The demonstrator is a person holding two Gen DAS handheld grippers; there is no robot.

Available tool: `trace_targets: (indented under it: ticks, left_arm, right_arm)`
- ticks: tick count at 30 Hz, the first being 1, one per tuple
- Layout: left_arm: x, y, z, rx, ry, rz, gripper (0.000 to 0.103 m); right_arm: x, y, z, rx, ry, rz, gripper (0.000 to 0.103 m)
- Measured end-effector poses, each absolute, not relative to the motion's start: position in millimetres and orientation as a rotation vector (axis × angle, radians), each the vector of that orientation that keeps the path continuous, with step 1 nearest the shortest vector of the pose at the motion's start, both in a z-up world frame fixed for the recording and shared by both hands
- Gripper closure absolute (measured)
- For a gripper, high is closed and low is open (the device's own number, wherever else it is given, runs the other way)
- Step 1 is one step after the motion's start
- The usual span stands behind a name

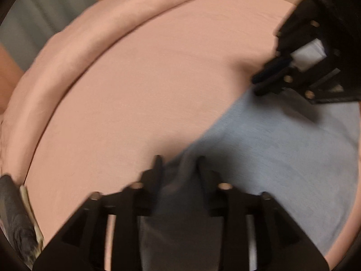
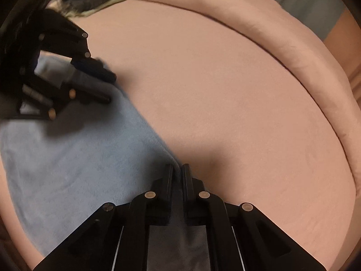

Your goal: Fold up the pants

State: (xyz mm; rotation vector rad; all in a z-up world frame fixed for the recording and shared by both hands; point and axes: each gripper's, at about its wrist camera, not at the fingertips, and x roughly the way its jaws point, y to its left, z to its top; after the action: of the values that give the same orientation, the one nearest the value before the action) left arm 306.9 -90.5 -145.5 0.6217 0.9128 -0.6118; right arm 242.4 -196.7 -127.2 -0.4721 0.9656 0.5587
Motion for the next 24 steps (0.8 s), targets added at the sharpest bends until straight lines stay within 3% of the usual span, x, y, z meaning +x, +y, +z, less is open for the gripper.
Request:
trace_targets:
  ticks: [2,4,6,10,15,17,20,23,24]
  left_arm:
    - [307,-76,-136,0.556,0.89,-0.579,0.047]
    - [303,-56,-121,0.474,0.863,-0.587,0.047]
    - [299,-31,-111,0.421,0.821,-0.547,0.039]
    - [299,8,-119,0.283,0.883,-0.444,0.038]
    - [299,46,-158,0.274,0.96,-0.279,0.037]
    - [306,58,-166,0.212,0.959,-0.251,0.037]
    - [310,69,-161,0.176,0.945,-0.169,0.042]
    - [304,72,-148,0.08,0.922,-0.256,0.04]
    - [291,76,-141,0.047,0.931,-0.307,0.04]
  right_arm:
    - [234,-202,-119,-0.446,0.94,0.536,0.097]
    - [216,-208,-111,-0.386,0.917,0.506,0.092]
    - [190,-210,-100,-0.314,0.883,0.537,0.092]
    - [116,-194,-100,-0.235,0.848,0.746,0.092]
    - [31,-145,-147,-0.466,0.893,0.851,0.092]
    - [24,-148,-148,-0.45,0.855,0.85,0.092]
    - [37,-165,-140,-0.277,0.941,0.809,0.092]
    - [38,-177,-117,-0.162,0.908,0.8,0.091]
    - [41,-180,-111,-0.111,0.901,0.817,0.081]
